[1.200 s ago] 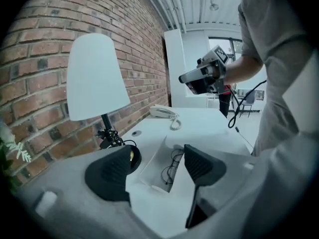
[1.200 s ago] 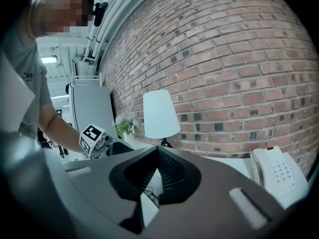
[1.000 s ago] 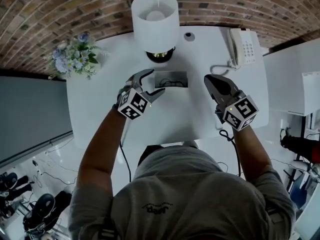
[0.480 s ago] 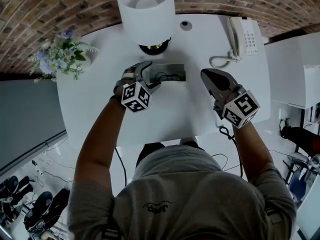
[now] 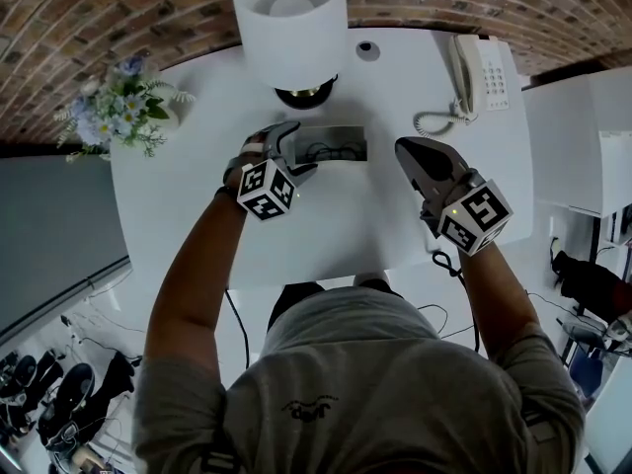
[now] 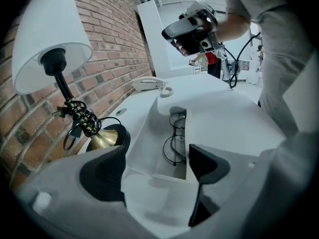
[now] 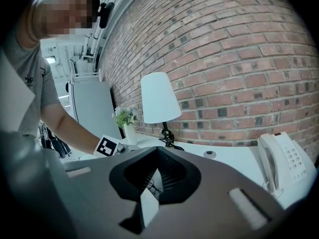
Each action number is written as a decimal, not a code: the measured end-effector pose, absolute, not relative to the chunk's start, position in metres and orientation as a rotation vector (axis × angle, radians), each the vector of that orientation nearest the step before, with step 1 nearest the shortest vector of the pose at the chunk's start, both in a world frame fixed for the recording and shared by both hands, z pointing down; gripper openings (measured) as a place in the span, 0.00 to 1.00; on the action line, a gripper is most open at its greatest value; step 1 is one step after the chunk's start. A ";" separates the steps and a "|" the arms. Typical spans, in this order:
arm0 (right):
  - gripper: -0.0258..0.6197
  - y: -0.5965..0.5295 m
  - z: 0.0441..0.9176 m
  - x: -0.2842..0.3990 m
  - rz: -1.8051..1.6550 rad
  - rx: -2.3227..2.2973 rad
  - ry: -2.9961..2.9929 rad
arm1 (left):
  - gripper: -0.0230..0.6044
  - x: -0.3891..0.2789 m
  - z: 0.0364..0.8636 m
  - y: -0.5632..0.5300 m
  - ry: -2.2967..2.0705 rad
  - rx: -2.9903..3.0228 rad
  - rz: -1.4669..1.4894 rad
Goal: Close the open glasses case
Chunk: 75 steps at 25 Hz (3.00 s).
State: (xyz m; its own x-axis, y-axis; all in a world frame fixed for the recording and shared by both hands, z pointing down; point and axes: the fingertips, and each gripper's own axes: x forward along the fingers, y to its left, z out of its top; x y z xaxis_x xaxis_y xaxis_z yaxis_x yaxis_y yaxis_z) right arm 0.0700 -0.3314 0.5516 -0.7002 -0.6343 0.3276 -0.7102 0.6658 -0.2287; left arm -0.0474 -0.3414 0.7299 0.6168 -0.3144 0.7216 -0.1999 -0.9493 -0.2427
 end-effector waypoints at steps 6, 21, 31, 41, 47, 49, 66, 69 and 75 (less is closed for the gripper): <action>0.05 -0.329 0.553 0.069 0.499 1.080 -2.654 | 0.66 -0.047 0.729 -0.340 0.465 -2.673 -1.252; 0.05 -0.324 0.546 0.065 0.501 1.062 -2.665 | 0.50 -0.051 0.726 -0.332 0.599 -2.619 -1.278; 0.05 -0.318 0.541 0.063 0.502 1.059 -2.672 | 0.21 -0.058 0.735 -0.306 0.540 -2.700 -1.361; 0.05 -0.315 0.536 0.069 0.503 1.081 -2.666 | 0.22 -0.058 0.739 -0.304 0.570 -2.786 -1.386; 0.05 -0.313 0.532 0.071 0.491 1.091 -2.672 | 0.24 -0.058 0.736 -0.305 0.603 -2.804 -1.359; 0.05 -0.314 0.528 0.072 0.481 1.094 -2.675 | 0.24 -0.058 0.729 -0.307 0.643 -2.843 -1.313; 0.05 -0.317 0.460 0.080 0.358 1.117 -2.710 | 0.22 -0.077 0.562 -0.304 1.098 -3.121 -0.638; 0.05 -0.314 0.449 0.081 0.356 1.112 -2.711 | 0.20 -0.082 0.532 -0.299 1.141 -3.154 -0.518; 0.05 -0.310 0.423 0.076 0.325 1.094 -2.738 | 0.18 -0.096 0.467 -0.295 1.188 -3.127 -0.312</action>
